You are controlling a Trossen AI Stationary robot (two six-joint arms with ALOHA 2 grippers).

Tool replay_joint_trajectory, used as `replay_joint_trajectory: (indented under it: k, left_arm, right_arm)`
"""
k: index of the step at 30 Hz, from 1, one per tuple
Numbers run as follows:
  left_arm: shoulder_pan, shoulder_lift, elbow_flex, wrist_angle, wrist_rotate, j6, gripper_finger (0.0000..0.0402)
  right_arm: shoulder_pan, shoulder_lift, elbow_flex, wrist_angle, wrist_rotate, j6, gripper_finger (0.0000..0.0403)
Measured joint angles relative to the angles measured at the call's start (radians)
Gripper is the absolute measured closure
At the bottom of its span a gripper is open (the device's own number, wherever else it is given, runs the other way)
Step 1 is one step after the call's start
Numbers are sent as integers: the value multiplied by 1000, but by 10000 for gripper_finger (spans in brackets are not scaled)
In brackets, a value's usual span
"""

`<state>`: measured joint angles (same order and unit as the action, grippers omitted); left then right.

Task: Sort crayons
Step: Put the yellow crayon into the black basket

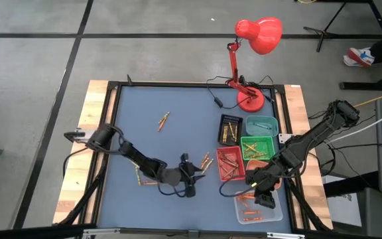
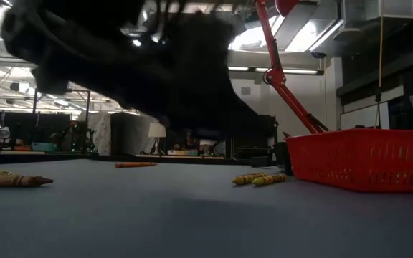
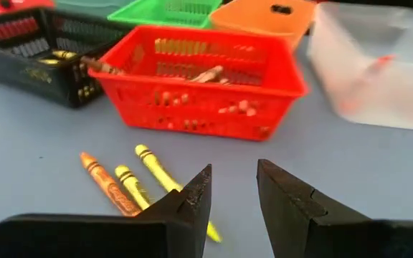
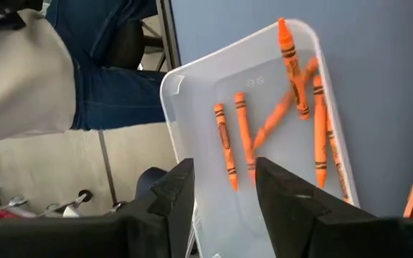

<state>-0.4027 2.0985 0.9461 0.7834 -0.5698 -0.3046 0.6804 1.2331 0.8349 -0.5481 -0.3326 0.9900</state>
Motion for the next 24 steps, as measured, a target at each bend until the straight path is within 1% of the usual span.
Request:
replay_joint_trajectory:
  k: [3, 6, 11, 17, 21, 24]
  left_arm:
    - [16, 49, 40, -5, -18, 0, 303]
    - [27, 75, 63, -62, -45, -3, 303]
    - [29, 75, 71, -177, -108, -37, 303]
    - [15, 72, 73, -242, -120, -109, 303]
    - [1, 72, 73, -268, -144, -112, 303]
    - [-6, 72, 73, -272, -165, -113, 303]
  right_arm:
    - [0, 0, 0, 0, 25, -1, 255]
    - [0, 0, 0, 1, 36, -1, 255]
    - [0, 0, 0, 0, 38, -1, 255]
    - [0, 0, 0, 0, 61, -3, 255]
    - [0, 0, 0, -1, 88, -3, 255]
    - [0, 0, 0, -1, 89, -3, 255]
